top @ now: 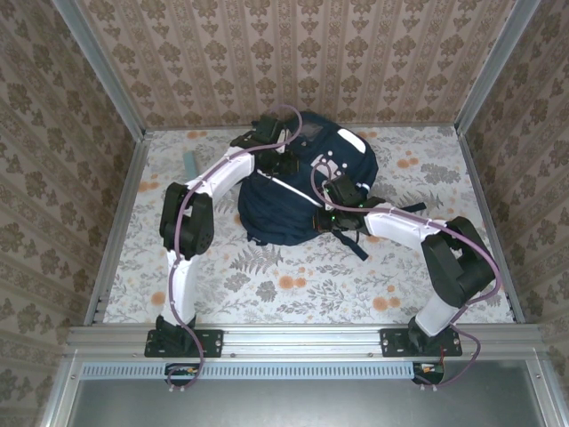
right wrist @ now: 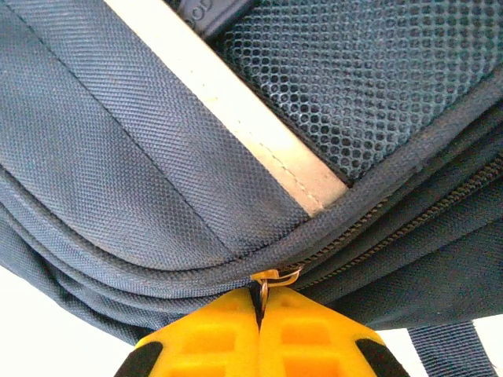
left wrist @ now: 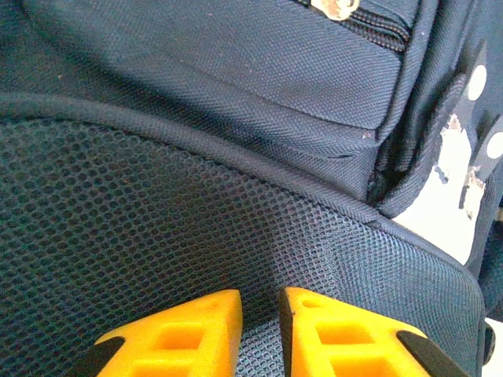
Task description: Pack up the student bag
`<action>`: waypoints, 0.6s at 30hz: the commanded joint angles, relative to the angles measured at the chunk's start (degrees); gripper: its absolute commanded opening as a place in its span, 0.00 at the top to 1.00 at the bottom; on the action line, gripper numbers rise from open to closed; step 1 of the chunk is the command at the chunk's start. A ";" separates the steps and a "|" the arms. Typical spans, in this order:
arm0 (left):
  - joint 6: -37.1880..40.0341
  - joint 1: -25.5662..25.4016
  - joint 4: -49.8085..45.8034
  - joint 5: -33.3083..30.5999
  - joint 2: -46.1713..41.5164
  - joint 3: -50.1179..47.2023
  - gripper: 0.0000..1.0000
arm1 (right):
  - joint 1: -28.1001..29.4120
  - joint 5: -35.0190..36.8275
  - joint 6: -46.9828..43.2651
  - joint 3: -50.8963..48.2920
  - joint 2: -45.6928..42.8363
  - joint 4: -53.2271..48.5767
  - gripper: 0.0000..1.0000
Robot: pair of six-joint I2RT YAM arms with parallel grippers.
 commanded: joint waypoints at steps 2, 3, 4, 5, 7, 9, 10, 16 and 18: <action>-3.79 0.36 -3.91 -2.52 5.57 -2.68 0.79 | 3.91 -1.33 -2.88 1.48 -2.36 -4.79 1.00; -4.27 0.36 -3.56 -2.43 5.51 -2.98 0.79 | 4.61 -1.26 -3.10 1.78 -2.36 -5.06 1.00; -4.65 0.36 -3.24 -2.44 5.49 -3.31 0.80 | 5.27 -1.11 -3.38 2.05 -2.36 -5.15 1.00; -4.98 0.29 -3.16 -2.52 5.39 -3.45 0.80 | 5.75 -0.75 -3.53 2.27 -2.30 -5.13 1.00; -5.78 0.18 -2.42 -2.70 5.13 -4.46 0.81 | 6.90 -0.84 -4.60 2.25 -2.41 -4.24 1.00; -6.17 0.16 -1.49 -2.63 4.83 -5.35 0.82 | 7.38 0.32 -4.93 2.12 -2.41 -3.70 1.00; -6.09 0.16 -1.12 -2.41 4.63 -5.72 0.82 | 7.43 1.02 -4.72 2.20 -2.39 -4.00 1.00; -3.48 0.44 1.21 1.58 -0.77 -6.79 0.73 | 7.20 -0.92 -2.01 0.64 -4.89 -3.49 0.74; -2.89 0.86 2.09 3.52 -4.30 -7.71 0.66 | 6.38 -0.81 0.52 -1.19 -7.55 -2.29 0.59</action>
